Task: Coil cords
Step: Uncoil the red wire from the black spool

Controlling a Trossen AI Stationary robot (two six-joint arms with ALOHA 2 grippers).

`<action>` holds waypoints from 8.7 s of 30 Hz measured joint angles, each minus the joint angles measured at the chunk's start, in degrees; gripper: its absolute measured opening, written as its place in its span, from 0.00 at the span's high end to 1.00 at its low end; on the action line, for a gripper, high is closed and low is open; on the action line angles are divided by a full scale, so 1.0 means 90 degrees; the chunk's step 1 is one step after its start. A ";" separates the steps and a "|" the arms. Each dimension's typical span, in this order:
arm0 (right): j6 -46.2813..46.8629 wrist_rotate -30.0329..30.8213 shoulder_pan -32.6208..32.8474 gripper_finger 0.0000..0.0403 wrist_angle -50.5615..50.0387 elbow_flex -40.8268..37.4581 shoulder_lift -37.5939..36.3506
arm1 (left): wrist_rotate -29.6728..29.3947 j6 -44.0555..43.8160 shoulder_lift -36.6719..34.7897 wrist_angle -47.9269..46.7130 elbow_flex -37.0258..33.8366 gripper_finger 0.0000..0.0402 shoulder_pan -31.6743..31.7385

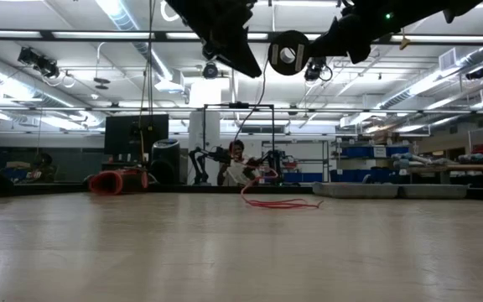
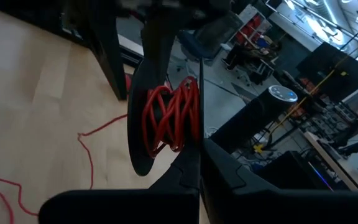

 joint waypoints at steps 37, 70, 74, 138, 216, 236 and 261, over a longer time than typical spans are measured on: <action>-0.0056 -0.0179 0.0011 1.00 0.0092 0.0000 -0.0002 | 0.0849 -0.1226 0.0002 0.0800 -0.0138 0.67 0.0389; 0.0255 0.0063 -0.0310 1.00 -0.0210 0.0000 -0.0002 | 0.1418 -0.0320 0.0088 0.0294 0.0607 0.98 -0.0118; 0.0257 0.0047 -0.0295 1.00 -0.0152 0.0000 -0.0002 | 0.1420 -0.0313 0.0221 0.0428 0.0610 0.98 -0.0217; -0.0126 0.0198 -0.0290 1.00 -0.0222 -0.0131 -0.0002 | 0.0379 0.0595 0.0010 -0.0420 0.1043 0.73 -0.0471; 0.0046 0.0067 0.0434 0.86 0.1670 -0.0046 0.0729 | 0.0637 0.2210 0.0005 -0.0654 0.0974 0.99 -0.0340; 0.0739 0.1992 0.1756 0.75 0.0907 -0.0034 -0.0769 | 0.0590 0.1925 0.0016 -0.1243 0.0969 1.00 -0.0450; 0.3094 0.0746 0.1911 0.75 0.1110 -0.0041 0.1076 | -0.0141 0.1468 0.0014 -0.0364 0.0969 1.00 -0.0601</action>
